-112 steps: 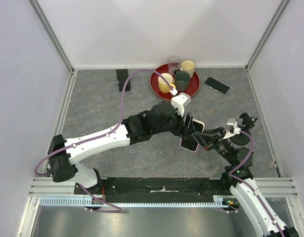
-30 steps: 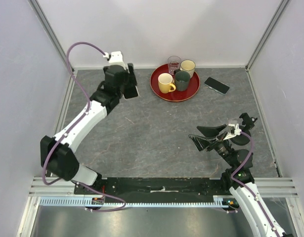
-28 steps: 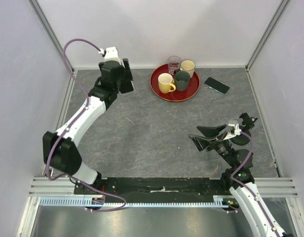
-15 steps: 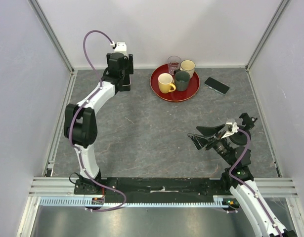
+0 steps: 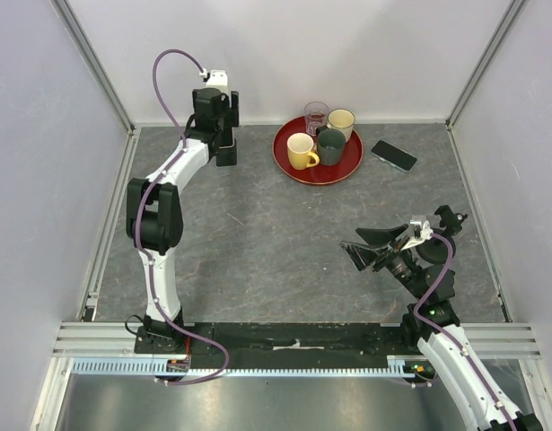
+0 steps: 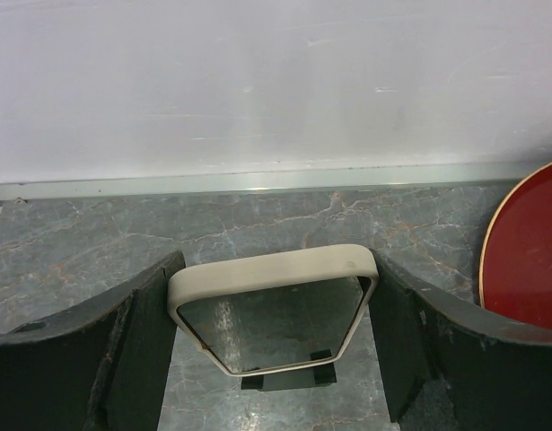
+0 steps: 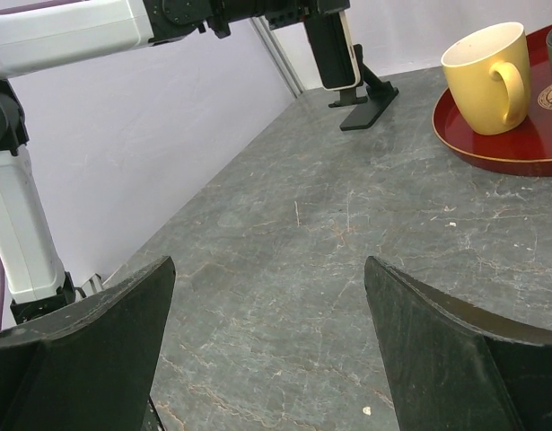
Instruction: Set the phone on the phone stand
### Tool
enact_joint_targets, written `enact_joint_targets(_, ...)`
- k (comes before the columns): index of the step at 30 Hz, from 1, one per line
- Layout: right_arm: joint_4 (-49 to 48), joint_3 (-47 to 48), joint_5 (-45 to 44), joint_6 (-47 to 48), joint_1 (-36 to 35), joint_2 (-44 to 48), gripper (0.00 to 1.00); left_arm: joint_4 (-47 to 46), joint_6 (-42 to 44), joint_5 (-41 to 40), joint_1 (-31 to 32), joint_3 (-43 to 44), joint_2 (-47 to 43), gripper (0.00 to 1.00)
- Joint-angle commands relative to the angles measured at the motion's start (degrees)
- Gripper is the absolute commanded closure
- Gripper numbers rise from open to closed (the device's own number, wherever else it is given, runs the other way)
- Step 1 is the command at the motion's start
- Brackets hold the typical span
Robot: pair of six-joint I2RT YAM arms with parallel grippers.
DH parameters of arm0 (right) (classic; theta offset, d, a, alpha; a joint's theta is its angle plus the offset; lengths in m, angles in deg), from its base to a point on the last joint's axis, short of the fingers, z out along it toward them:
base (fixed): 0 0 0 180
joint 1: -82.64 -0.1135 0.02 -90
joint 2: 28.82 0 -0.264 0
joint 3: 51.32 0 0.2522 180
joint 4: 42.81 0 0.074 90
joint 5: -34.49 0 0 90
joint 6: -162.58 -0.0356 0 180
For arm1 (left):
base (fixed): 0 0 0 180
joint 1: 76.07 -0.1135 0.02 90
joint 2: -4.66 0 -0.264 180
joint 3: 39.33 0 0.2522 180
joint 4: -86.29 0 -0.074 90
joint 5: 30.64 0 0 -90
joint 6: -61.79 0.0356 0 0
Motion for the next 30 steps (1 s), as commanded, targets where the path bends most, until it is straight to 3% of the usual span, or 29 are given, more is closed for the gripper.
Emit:
enact_joint_targets(1,-3.6,-7.8,-0.1,0.3,-0.1,-0.2,0.07,-4.1,2.0,0.8,-0.2,4.6,1.3,0.98)
enact_joint_targets(30,-5.6,-8.3,-0.1,0.1,-0.1,-2.5,0.07,-3.1,-0.8,1.5,-1.8,3.0,4.5,0.98)
